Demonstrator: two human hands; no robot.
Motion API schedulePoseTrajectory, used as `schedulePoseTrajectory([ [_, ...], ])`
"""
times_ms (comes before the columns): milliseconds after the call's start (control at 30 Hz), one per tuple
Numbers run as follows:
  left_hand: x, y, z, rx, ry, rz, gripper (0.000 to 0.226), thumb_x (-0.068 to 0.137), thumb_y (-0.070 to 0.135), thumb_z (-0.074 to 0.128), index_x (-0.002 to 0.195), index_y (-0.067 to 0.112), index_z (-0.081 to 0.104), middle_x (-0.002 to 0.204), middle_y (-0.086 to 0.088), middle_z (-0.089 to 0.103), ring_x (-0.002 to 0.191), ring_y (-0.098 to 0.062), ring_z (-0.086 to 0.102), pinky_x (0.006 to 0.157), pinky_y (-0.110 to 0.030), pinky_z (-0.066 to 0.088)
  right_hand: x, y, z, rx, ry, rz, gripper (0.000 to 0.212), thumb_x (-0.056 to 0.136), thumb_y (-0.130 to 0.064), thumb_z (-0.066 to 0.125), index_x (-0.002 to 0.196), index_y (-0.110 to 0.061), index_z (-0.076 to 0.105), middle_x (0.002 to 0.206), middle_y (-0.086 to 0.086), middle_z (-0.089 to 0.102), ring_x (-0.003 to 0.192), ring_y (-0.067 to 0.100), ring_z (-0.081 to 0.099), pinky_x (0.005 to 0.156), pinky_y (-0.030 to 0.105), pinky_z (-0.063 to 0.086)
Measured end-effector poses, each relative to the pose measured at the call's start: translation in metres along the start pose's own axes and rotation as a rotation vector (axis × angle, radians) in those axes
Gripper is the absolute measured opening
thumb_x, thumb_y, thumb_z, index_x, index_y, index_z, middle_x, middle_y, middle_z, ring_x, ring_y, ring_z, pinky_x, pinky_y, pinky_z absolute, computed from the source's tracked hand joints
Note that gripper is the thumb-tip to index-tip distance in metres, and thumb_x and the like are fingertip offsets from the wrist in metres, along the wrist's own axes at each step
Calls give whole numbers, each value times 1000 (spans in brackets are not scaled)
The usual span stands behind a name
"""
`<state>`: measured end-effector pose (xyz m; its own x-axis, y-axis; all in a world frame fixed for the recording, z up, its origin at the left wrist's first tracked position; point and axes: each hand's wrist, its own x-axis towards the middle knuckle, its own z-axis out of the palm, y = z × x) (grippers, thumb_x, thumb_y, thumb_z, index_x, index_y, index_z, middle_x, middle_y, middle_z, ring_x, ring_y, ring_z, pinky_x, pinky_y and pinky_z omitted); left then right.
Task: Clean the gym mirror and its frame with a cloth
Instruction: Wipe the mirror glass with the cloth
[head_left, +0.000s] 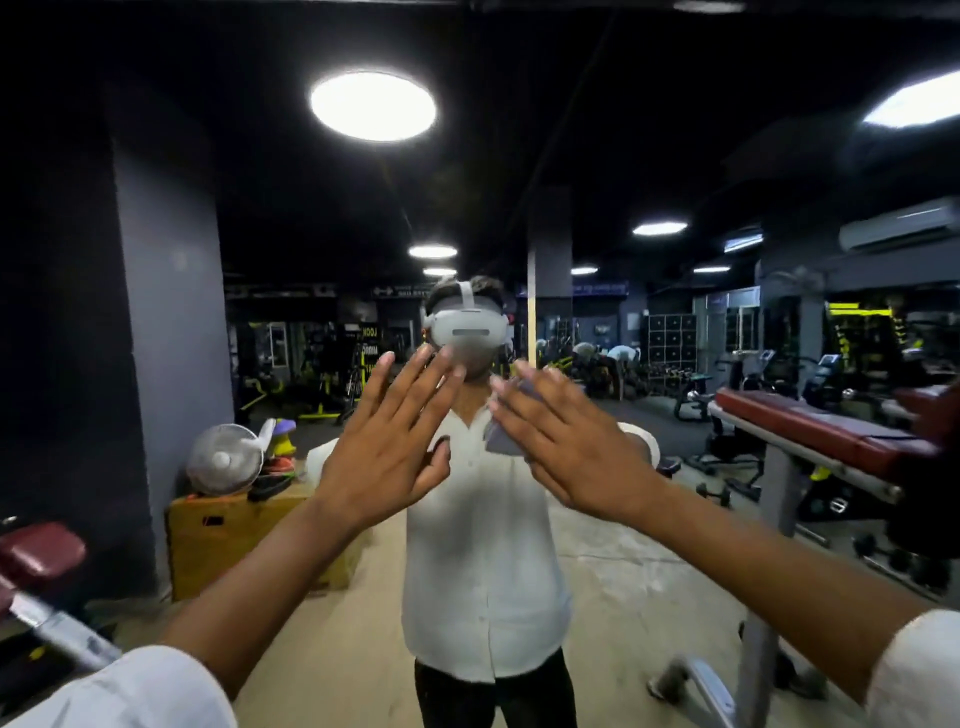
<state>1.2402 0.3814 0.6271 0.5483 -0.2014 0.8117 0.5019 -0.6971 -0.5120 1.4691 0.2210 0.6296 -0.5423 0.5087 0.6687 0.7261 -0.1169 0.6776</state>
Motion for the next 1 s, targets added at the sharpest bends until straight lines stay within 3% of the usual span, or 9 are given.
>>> schedulePoseTrajectory([
  [67, 26, 1, -1, 9, 7, -2, 75, 103, 34, 50, 168, 7, 24, 178, -14, 13, 165, -31, 9, 129, -62, 19, -1, 24, -5, -55, -48, -167, 70, 103, -27, 53, 165, -8, 27, 174, 13, 17, 162, 38, 9, 130, 58, 16],
  [100, 37, 2, -1, 16, 7, -4, 73, 102, 33, 49, 167, 5, 27, 177, -15, 15, 165, -31, 9, 130, -62, 18, 3, 42, -10, -87, -23, -142, 70, 103, -29, 52, 166, -10, 26, 175, 12, 17, 162, 35, 8, 131, 56, 12],
  [233, 91, 14, -7, -71, 78, -50, 48, 96, 25, 48, 139, 4, 58, 162, -18, 44, 161, -33, 26, 129, -63, 19, 20, 97, -26, 2, 192, 375, 68, 100, -19, 59, 163, -11, 34, 172, 9, 27, 162, 30, 14, 132, 49, 7],
  [300, 117, 25, -8, -122, 102, -80, 44, 95, 25, 46, 132, 8, 60, 158, -16, 48, 159, -32, 30, 128, -63, 19, 23, 86, -23, 65, 244, 472, 69, 99, -15, 60, 163, -9, 34, 172, 10, 26, 163, 30, 11, 132, 51, 8],
  [467, 129, 47, 5, -41, 101, -100, 59, 100, 34, 41, 151, 5, 51, 170, -17, 34, 163, -33, 19, 128, -68, 16, -6, 90, -17, 0, 82, 70, 68, 102, -27, 48, 165, -11, 27, 174, 11, 20, 163, 32, 9, 132, 54, 11],
  [633, 128, 46, 16, 92, 32, -9, 74, 103, 36, 47, 167, 5, 26, 177, -16, 14, 165, -31, 9, 130, -62, 16, -14, 125, -29, 122, 286, 560, 72, 97, -11, 59, 164, -12, 32, 173, 7, 23, 163, 26, 8, 132, 53, 9],
  [800, 122, 57, 15, 108, 33, 6, 73, 106, 40, 34, 169, 7, 18, 178, -15, 9, 165, -32, 8, 130, -63, 17, -19, 120, -27, 42, 159, 190, 68, 103, -21, 56, 164, -9, 29, 174, 11, 21, 163, 31, 9, 131, 54, 11],
  [833, 120, 60, 16, 110, 32, 5, 72, 107, 40, 33, 169, 8, 18, 178, -15, 9, 165, -32, 9, 130, -64, 18, -19, 131, -30, 19, 152, 193, 68, 103, -22, 56, 165, -10, 29, 174, 10, 21, 163, 30, 9, 132, 53, 11],
  [1000, 113, 72, 20, 87, 43, -56, 73, 105, 38, 39, 168, 7, 21, 178, -15, 9, 165, -32, 10, 129, -65, 20, -27, 138, -34, 138, 315, 603, 75, 98, -8, 61, 165, -11, 28, 174, 7, 20, 163, 28, 7, 132, 54, 8],
])
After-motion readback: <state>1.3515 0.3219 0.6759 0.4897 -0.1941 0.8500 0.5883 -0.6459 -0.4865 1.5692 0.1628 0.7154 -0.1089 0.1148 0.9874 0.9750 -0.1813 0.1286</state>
